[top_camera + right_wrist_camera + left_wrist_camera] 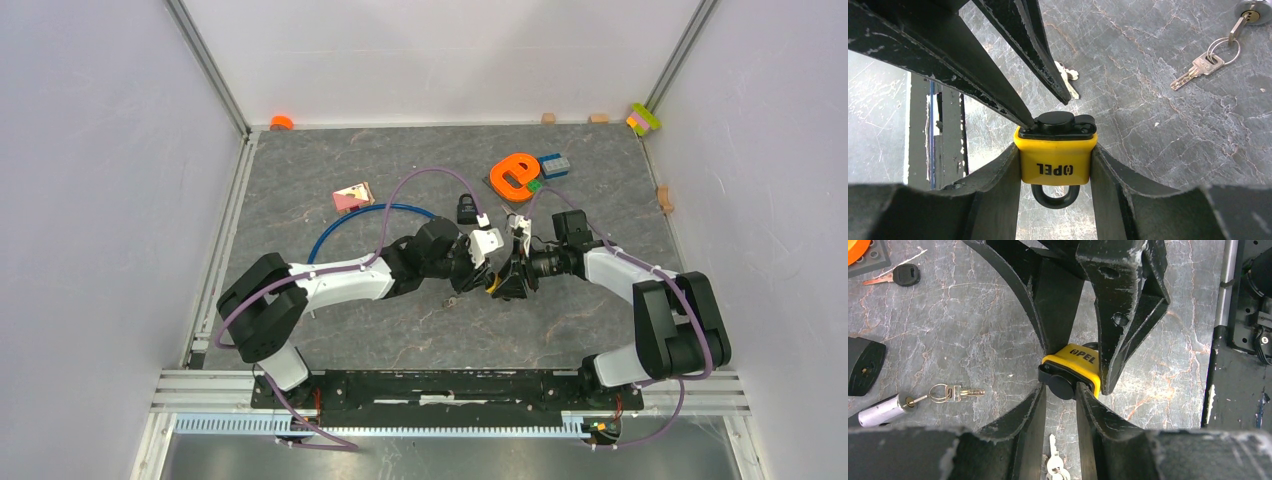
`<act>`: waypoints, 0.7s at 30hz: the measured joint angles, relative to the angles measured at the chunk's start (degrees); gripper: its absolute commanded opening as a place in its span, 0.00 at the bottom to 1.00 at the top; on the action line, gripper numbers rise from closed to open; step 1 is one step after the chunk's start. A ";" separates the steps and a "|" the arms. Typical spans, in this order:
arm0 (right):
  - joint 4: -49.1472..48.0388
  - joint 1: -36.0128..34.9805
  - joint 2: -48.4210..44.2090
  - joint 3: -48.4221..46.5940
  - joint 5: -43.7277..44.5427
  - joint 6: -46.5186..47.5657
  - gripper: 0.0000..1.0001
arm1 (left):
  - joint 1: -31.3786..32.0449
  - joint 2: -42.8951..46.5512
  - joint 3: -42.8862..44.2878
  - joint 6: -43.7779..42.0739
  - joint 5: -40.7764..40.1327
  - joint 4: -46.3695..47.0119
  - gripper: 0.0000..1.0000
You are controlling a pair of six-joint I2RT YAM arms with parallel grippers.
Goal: Unlock with the key
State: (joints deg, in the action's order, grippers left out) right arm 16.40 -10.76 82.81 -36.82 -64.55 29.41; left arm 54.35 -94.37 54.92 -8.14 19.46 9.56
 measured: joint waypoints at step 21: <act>1.03 0.07 0.61 0.00 -0.35 0.90 0.00 | 0.15 0.00 -1.33 -0.04 0.22 1.66 0.35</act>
State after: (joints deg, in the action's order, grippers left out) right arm 17.43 -10.70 83.42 -36.82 -64.90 30.30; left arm 54.50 -94.37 53.58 -8.19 19.68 11.22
